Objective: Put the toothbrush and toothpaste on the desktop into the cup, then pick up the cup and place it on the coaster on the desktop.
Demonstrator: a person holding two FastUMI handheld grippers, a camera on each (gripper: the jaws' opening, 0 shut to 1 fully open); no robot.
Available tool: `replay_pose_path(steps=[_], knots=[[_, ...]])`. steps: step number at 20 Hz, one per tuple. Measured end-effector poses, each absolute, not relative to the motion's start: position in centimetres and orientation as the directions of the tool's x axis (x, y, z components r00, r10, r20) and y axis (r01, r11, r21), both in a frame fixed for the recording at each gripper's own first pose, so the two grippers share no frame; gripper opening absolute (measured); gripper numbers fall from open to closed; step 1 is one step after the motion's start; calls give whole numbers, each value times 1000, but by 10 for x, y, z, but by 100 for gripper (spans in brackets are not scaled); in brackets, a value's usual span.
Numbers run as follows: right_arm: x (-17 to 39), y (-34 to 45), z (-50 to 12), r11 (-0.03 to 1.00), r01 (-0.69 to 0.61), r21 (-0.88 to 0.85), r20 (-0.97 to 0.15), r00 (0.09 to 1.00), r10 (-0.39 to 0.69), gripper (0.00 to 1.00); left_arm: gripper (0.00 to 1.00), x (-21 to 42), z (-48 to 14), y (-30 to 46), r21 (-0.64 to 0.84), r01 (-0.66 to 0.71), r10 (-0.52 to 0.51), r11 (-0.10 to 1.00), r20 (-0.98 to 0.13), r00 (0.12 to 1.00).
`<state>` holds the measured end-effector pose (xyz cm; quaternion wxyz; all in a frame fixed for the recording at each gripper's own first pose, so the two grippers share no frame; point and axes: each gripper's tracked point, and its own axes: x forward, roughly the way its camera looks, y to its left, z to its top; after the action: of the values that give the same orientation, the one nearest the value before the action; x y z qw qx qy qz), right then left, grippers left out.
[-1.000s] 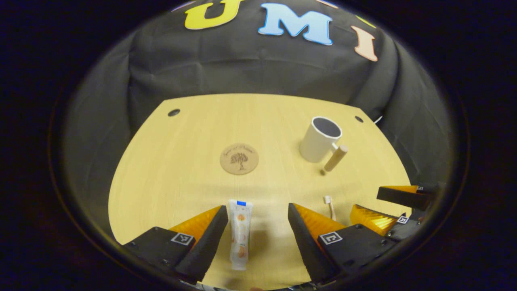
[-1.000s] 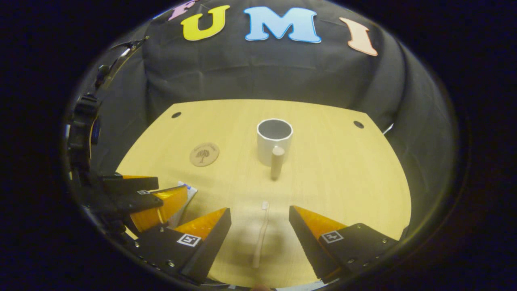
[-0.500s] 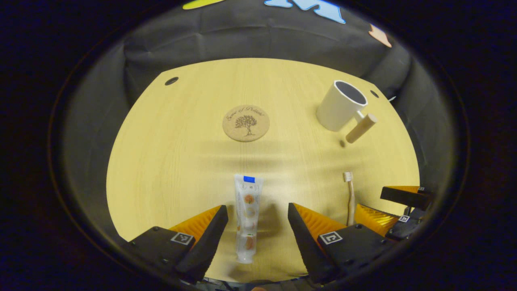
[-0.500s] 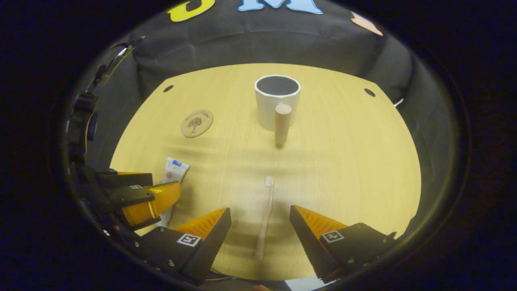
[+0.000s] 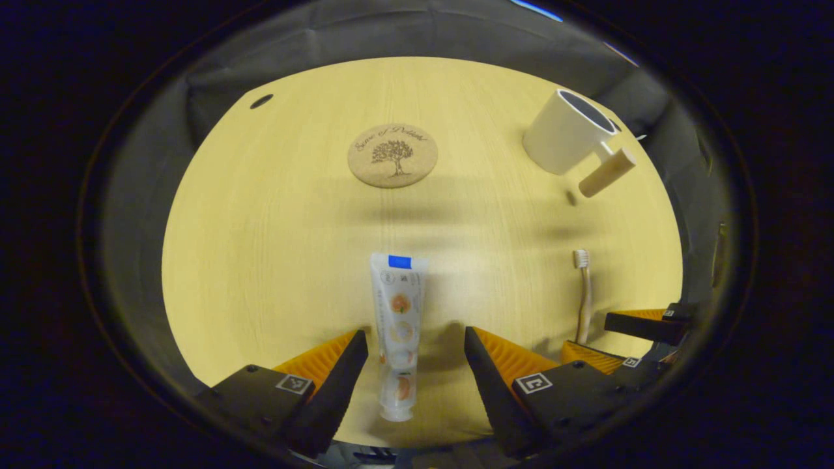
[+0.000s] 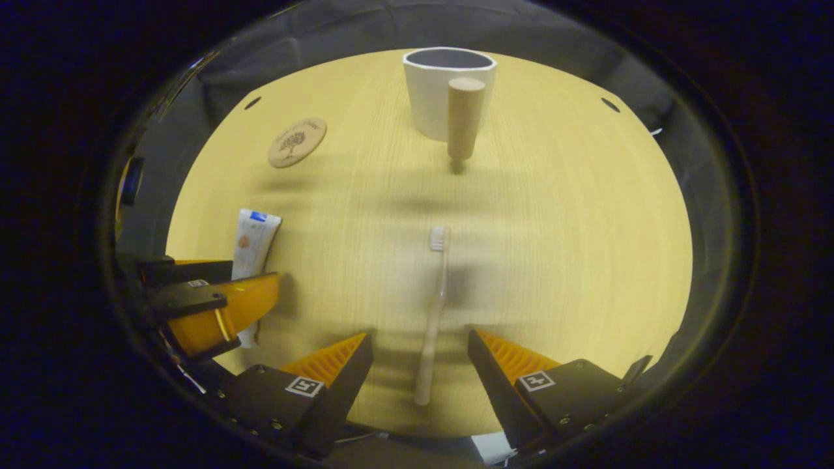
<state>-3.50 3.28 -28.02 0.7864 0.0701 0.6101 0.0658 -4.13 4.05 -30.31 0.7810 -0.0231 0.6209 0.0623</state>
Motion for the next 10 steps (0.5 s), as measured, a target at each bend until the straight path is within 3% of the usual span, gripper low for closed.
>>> replay_pose_path(steps=[1,3,7,8,10], knots=[[-37,32,-282,982,-12,190,-955,229,188,92,94,-43,-306,41,42,-127,69,991,-974,214],[-41,34,-287,979,0,202,-960,197,198,82,97,-46,-309,40,40,-133,66,990,-979,195],[-42,33,-291,983,2,183,-969,169,180,77,94,-51,-315,39,35,-139,58,990,-984,165],[-43,34,-291,983,4,182,-971,159,179,69,94,-51,-316,40,35,-138,58,990,-985,161],[-43,32,-292,987,3,162,-976,147,160,68,97,-52,-317,41,41,-139,62,989,-986,153]])
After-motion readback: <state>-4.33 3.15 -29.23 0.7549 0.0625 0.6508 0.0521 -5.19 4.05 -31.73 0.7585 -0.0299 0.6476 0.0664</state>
